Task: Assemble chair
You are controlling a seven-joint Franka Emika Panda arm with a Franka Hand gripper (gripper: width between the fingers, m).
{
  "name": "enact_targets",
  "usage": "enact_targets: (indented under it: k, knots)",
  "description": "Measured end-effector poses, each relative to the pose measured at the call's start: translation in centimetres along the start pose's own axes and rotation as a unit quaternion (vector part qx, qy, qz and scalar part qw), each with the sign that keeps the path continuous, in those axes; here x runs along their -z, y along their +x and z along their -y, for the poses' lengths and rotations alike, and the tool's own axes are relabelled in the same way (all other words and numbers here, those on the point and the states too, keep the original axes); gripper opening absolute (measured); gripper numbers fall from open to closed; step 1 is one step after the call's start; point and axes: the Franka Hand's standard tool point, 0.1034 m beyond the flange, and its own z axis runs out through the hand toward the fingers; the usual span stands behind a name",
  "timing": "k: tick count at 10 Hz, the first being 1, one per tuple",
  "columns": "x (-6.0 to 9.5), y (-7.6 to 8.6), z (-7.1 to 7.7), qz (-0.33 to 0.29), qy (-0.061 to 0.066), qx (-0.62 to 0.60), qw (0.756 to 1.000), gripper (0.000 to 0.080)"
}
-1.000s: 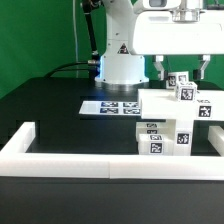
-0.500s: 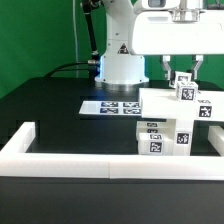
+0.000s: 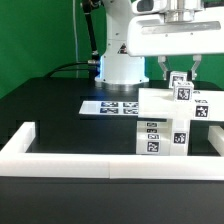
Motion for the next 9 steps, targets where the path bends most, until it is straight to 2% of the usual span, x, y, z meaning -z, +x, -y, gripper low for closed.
enact_targets:
  k: [4,8,9]
  knots:
    - [-0.03,0.03,-0.08,0.002,0.008,-0.2,0.98,0.0288]
    - [-0.05,0.08,0.19,0.0,0.01,-0.309,0.951,0.0289]
    - [-0.07,0.05,0.19,0.001,0.01,-0.32,0.947,0.0361]
